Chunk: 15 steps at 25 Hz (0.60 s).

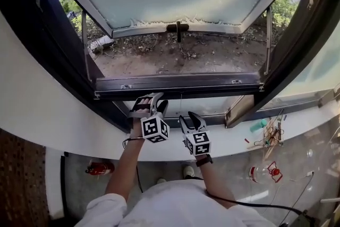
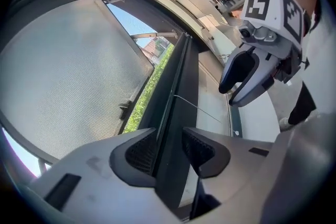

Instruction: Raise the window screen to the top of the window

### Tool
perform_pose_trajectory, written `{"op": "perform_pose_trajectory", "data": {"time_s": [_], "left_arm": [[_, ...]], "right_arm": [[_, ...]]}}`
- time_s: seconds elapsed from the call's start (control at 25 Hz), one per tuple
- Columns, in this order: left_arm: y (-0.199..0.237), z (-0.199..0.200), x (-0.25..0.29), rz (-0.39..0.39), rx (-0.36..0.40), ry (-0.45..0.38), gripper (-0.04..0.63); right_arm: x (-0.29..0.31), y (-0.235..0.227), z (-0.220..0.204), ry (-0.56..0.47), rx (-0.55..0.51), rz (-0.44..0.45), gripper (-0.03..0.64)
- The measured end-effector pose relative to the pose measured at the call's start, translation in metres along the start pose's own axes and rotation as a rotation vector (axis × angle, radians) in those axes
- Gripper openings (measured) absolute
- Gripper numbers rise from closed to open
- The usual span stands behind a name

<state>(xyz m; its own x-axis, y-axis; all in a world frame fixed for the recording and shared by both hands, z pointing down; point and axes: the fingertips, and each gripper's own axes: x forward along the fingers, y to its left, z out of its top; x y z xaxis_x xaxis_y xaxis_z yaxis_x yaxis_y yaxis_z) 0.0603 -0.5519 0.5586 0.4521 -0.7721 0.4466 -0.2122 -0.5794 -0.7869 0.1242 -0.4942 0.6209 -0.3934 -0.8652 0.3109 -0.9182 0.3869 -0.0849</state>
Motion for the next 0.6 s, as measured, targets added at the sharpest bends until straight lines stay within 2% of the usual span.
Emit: {"op": "perform_pose_trajectory", "data": {"time_s": [0.16, 0.32, 0.48, 0.6], "left_arm": [[0.000, -0.005, 0.009, -0.009, 0.045, 0.035, 0.126], [0.002, -0.008, 0.012, 0.017, 0.092, 0.069, 0.124], [0.001, -0.009, 0.015, 0.020, 0.156, 0.143, 0.124], [0.000, -0.009, 0.015, 0.023, 0.171, 0.152, 0.120]], "right_arm": [[0.022, -0.008, -0.028, 0.040, 0.040, 0.030, 0.147], [0.046, -0.012, -0.040, 0.040, 0.054, 0.063, 0.147], [0.073, -0.022, -0.045, 0.052, 0.071, 0.043, 0.147], [0.087, -0.027, -0.046, 0.054, 0.086, 0.034, 0.147]]}}
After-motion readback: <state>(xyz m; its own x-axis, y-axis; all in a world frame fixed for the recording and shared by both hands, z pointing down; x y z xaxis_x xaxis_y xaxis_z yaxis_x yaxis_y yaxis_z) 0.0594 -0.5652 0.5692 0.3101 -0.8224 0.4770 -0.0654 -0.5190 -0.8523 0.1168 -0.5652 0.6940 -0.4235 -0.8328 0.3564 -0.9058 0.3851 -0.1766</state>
